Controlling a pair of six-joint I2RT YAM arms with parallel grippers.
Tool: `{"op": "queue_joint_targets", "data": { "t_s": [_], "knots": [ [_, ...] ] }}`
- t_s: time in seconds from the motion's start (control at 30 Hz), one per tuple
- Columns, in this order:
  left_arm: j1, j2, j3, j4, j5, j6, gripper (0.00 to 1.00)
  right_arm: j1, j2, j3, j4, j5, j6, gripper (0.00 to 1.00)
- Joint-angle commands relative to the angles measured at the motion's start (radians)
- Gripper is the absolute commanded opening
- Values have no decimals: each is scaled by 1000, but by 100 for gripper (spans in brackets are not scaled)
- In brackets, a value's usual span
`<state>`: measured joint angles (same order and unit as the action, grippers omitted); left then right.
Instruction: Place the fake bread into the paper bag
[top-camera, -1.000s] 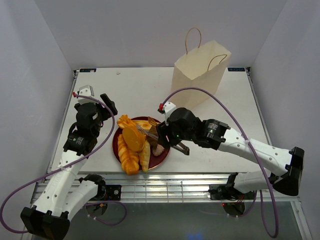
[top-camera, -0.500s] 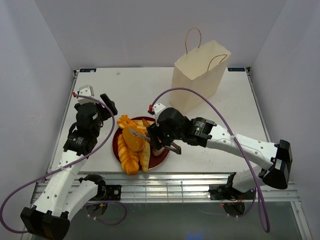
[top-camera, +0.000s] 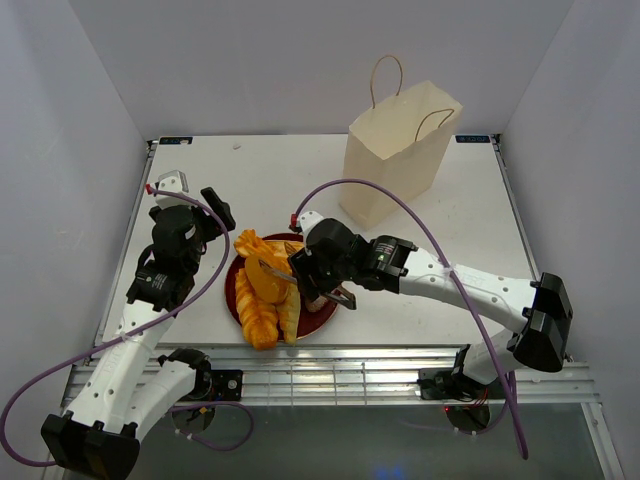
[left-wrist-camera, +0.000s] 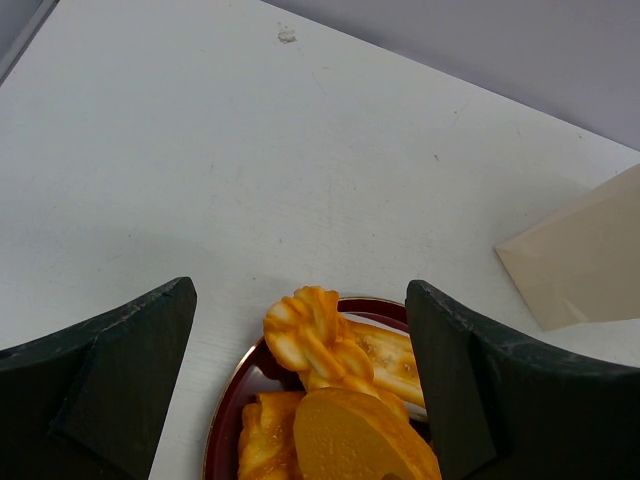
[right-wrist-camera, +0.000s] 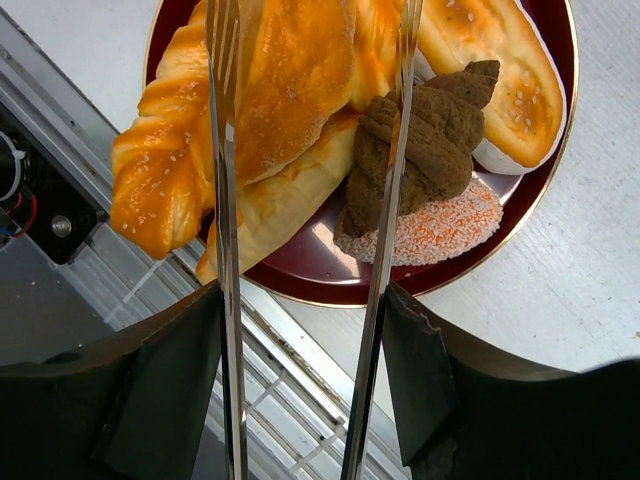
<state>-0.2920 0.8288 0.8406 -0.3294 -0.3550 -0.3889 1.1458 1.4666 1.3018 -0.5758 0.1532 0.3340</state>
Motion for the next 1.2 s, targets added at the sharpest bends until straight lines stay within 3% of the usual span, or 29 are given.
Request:
{"op": "queue_joint_targets", "data": {
  "t_s": [0.0,0.5,0.8,1.17],
  "knots": [
    [-4,-13,-9,9,13,7,96,6,-9,19,60,-17,16,66],
    [-4,-16,-8,10,22,7,96,6,26,5,77,-44,39,57],
    [-6,-16,-9,12,22,7,96,6,-8,53,44,-30,37,38],
    [-6,-20,-11,10,13,7,96,6,-63,165,-21,43,28,36]
  ]
}}
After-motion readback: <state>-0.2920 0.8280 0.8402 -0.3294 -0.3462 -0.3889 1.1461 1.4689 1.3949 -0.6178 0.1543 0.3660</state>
